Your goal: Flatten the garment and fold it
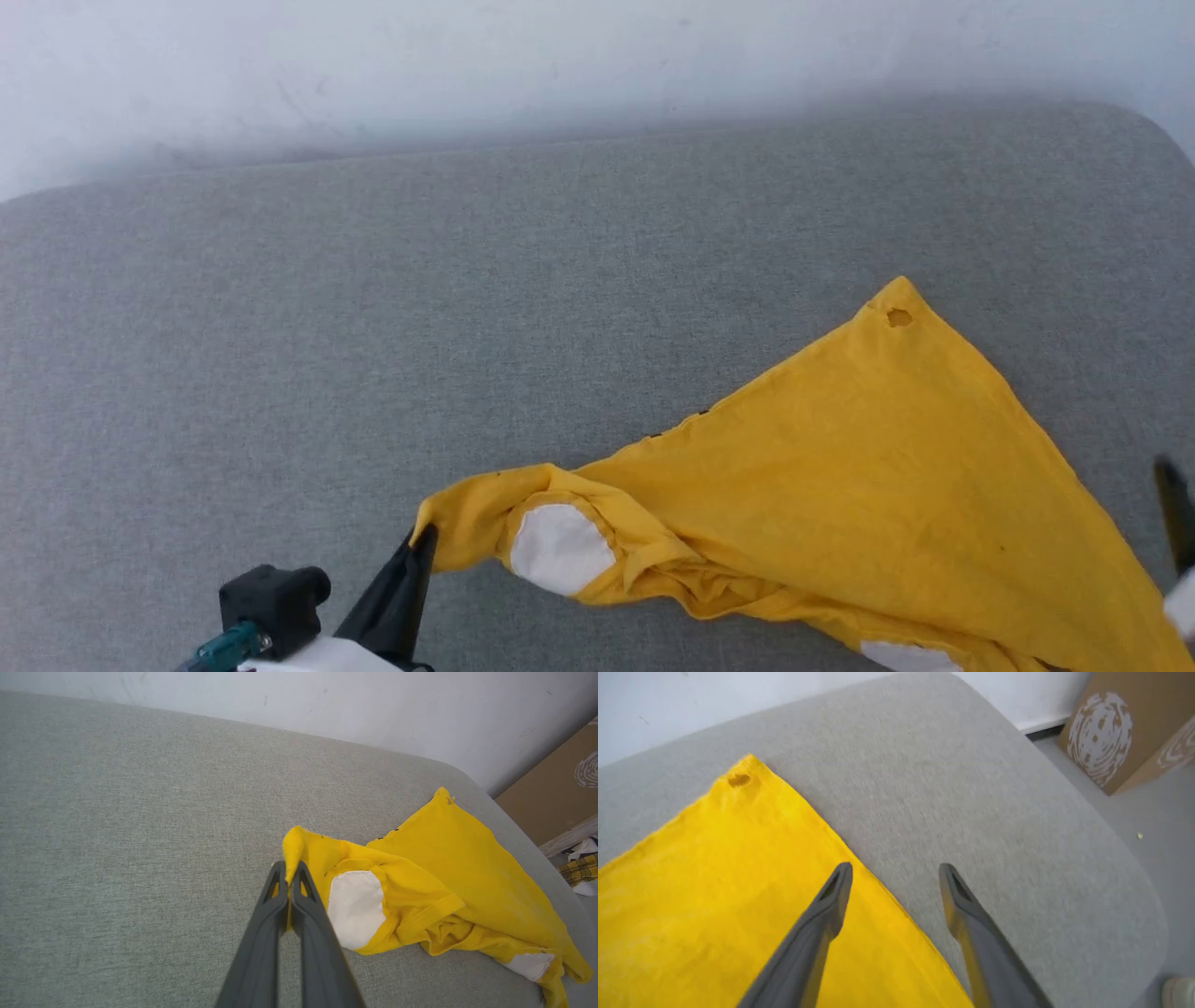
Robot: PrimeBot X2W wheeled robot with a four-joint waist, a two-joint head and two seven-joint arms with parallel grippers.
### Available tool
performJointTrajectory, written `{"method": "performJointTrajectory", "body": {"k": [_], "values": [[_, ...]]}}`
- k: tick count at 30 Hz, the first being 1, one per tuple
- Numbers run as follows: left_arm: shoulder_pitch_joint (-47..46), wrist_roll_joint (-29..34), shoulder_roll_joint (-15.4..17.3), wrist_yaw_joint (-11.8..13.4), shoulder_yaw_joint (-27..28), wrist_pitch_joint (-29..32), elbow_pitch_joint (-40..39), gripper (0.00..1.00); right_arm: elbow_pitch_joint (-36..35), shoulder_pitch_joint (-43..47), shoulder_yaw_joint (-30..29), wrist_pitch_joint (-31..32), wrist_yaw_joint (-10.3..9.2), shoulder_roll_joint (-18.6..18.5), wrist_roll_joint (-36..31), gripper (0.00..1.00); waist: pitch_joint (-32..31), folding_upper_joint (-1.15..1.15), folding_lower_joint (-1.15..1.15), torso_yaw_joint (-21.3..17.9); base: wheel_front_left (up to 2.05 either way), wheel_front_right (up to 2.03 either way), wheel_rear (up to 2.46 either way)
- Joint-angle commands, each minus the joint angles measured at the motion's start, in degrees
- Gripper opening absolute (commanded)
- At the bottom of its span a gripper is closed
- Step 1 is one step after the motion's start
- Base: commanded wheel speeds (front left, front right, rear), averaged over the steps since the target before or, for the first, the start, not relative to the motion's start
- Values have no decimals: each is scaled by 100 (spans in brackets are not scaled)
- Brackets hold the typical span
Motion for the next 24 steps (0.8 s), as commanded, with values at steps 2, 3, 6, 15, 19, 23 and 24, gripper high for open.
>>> {"method": "performJointTrajectory", "body": {"k": [2, 3, 6, 15, 19, 23, 24], "values": [[-118, 24, -49, -77, -49, -18, 23, 0, -451, -611, 411, 155, -5, -447, 158, 100, 107, 0, 1, 112, 0, 0, 0], [-158, 40, -59, -91, -66, -24, 22, 0, -572, -805, 577, 224, -5, -611, 172, 100, 155, 0, 1, 152, 0, 0, 0], [-303, 97, -102, -134, -124, -37, 18, 0, -734, -1464, 1071, 501, -5, -1018, 276, 100, 344, 0, 1, 300, 0, 0, 0], [-871, 291, -299, -274, -370, 6, 57, 0, 354, -3031, 2120, 1334, -5, -1713, 81, 100, 1018, 0, 1, 894, 0, 0, 0], [-1098, 347, -432, -357, -506, 11, 126, 0, 1033, -3281, 2331, 1503, -5, -1901, 19, 100, 1243, 0, 1, 1154, 0, 0, 0], [-1254, 359, -543, -401, -577, 0, 207, 0, 1467, -3376, 2456, 1505, -5, -2021, 122, 100, 1408, 0, 1, 1331, 0, 0, 0], [-1279, 359, -558, -408, -584, -6, 233, 0, 1551, -3389, 2479, 1483, -5, -2040, 139, 100, 1433, 0, 1, 1361, 0, 0, 0]]}}
